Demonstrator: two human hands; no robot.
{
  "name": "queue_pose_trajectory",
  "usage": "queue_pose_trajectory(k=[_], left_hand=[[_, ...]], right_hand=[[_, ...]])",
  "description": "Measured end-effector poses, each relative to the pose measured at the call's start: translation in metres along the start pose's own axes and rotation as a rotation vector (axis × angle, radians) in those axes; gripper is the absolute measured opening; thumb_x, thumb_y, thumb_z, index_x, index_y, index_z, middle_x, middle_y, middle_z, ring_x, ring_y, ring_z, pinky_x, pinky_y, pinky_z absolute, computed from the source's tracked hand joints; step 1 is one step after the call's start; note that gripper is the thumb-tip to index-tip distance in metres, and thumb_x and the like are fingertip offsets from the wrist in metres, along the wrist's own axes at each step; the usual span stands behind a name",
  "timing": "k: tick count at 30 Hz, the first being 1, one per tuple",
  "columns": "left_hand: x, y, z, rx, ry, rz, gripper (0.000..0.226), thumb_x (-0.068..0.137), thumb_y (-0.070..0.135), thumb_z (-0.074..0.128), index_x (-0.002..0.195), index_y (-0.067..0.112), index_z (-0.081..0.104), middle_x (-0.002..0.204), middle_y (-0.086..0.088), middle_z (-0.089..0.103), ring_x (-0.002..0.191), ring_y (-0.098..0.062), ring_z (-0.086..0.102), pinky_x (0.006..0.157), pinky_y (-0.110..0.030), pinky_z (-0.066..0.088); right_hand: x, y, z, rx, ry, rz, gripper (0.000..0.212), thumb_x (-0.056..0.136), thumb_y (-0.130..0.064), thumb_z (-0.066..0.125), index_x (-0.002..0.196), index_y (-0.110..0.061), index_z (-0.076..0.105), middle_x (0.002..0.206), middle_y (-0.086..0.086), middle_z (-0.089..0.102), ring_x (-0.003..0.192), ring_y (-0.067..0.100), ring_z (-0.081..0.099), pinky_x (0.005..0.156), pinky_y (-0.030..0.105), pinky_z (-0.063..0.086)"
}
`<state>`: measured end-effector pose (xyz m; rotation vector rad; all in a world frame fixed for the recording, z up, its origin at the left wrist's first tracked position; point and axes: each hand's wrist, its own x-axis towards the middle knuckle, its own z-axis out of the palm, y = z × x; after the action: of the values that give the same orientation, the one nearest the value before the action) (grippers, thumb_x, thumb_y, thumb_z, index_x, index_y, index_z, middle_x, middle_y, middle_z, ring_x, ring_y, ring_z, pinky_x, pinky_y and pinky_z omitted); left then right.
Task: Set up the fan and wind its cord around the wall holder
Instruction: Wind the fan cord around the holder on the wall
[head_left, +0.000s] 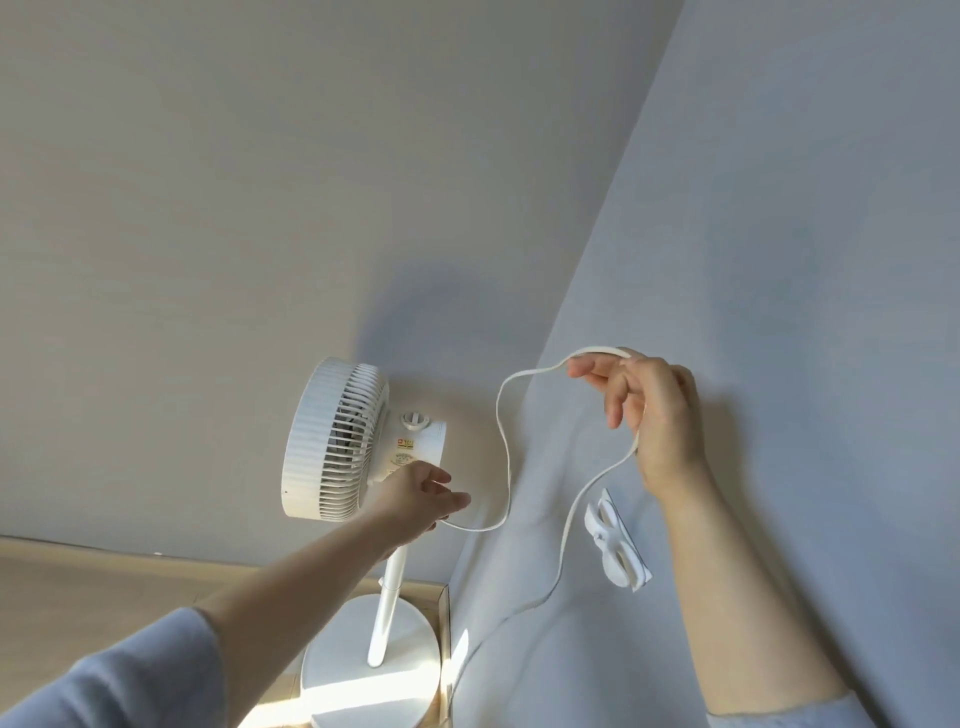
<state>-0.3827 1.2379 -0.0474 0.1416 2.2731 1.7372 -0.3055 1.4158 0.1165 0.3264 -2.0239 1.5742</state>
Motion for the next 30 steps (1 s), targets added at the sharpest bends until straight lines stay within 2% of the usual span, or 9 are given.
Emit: queue_pose_trajectory(k=[5,8,10,12,15,17,21,26,30], left_hand=[[0.024,0.032,0.018,0.118,0.068,0.165,0.067,0.073,0.040,0.075,0.133,0.023,0.048,0.125,0.005,0.057,0.102,-0.026,0.065,0.094,-0.042,0.050],[0.043,0.052,0.032,0.049,-0.007,0.196,0.063,0.080,0.030,0.071,0.136,0.021,0.044,0.129,0.004,0.053,0.091,-0.025,0.070,0.084,-0.037,0.055],[0.052,0.061,0.043,-0.001,-0.100,0.193,0.043,0.084,0.023,0.067,0.125,0.018,0.054,0.114,0.002,0.061,0.074,-0.020,0.071,0.069,-0.025,0.055],[0.056,0.066,0.052,0.039,-0.111,0.218,0.012,0.087,0.017,0.062,0.097,0.013,0.066,0.089,0.000,0.068,0.062,-0.012,0.067,0.063,-0.019,0.052],[0.064,0.063,0.053,-0.025,-0.027,0.211,0.020,0.087,0.010,0.057,0.070,0.015,0.065,0.068,0.001,0.065,0.055,-0.011,0.059,0.066,-0.023,0.054],[0.068,0.058,0.046,-0.114,0.045,0.195,0.023,0.087,0.008,0.057,0.067,0.014,0.065,0.066,-0.003,0.065,0.057,-0.015,0.060,0.072,-0.031,0.057],[0.071,0.061,0.013,-0.390,0.166,0.138,0.021,0.090,0.006,0.057,0.072,0.011,0.066,0.071,-0.009,0.065,0.057,-0.009,0.064,0.066,-0.021,0.058],[0.060,0.087,-0.048,-0.658,0.242,0.082,0.029,0.085,-0.007,0.037,0.074,0.001,0.064,0.080,-0.014,0.064,0.074,-0.020,0.063,0.088,-0.033,0.054],[0.039,0.096,-0.060,-0.608,0.207,0.092,0.010,0.085,0.000,0.059,0.076,-0.002,0.063,0.080,-0.017,0.065,0.075,-0.022,0.064,0.080,-0.030,0.058]], right_hand=[[0.008,-0.003,-0.004,0.042,0.001,-0.007,0.039,0.071,-0.016,0.039,0.032,-0.013,0.045,0.068,0.008,0.072,0.092,0.026,0.068,0.095,0.039,0.050],[0.010,-0.004,-0.007,0.062,-0.009,-0.005,0.038,0.069,-0.019,0.041,0.032,-0.013,0.045,0.064,0.009,0.069,0.087,0.028,0.069,0.090,0.040,0.051],[0.010,-0.003,-0.008,0.091,-0.010,0.004,0.042,0.072,-0.014,0.037,0.031,-0.014,0.046,0.061,0.009,0.068,0.086,0.029,0.068,0.083,0.036,0.053],[0.008,-0.002,-0.010,0.114,0.002,0.003,0.044,0.073,-0.012,0.034,0.030,-0.015,0.046,0.059,0.008,0.067,0.084,0.030,0.066,0.078,0.030,0.054],[0.006,0.005,-0.019,0.098,0.031,0.009,0.045,0.073,-0.012,0.034,0.030,-0.015,0.046,0.059,0.008,0.068,0.082,0.027,0.065,0.075,0.025,0.055],[0.003,0.012,-0.023,0.031,0.048,0.028,0.043,0.074,-0.012,0.035,0.032,-0.014,0.046,0.063,0.009,0.068,0.080,0.021,0.066,0.076,0.027,0.056],[-0.002,0.028,-0.022,-0.192,0.002,0.139,0.037,0.074,-0.018,0.036,0.042,-0.008,0.052,0.072,0.013,0.069,0.078,0.019,0.067,0.080,0.036,0.053],[-0.020,0.062,-0.007,-0.428,-0.213,0.485,0.033,0.077,-0.029,0.040,0.073,-0.013,0.069,0.086,0.000,0.074,0.093,0.018,0.068,0.091,0.032,0.049],[-0.037,0.084,0.008,-0.412,-0.325,0.564,0.032,0.087,-0.014,0.039,0.083,-0.017,0.071,0.088,-0.001,0.074,0.093,0.017,0.067,0.093,0.039,0.049]])
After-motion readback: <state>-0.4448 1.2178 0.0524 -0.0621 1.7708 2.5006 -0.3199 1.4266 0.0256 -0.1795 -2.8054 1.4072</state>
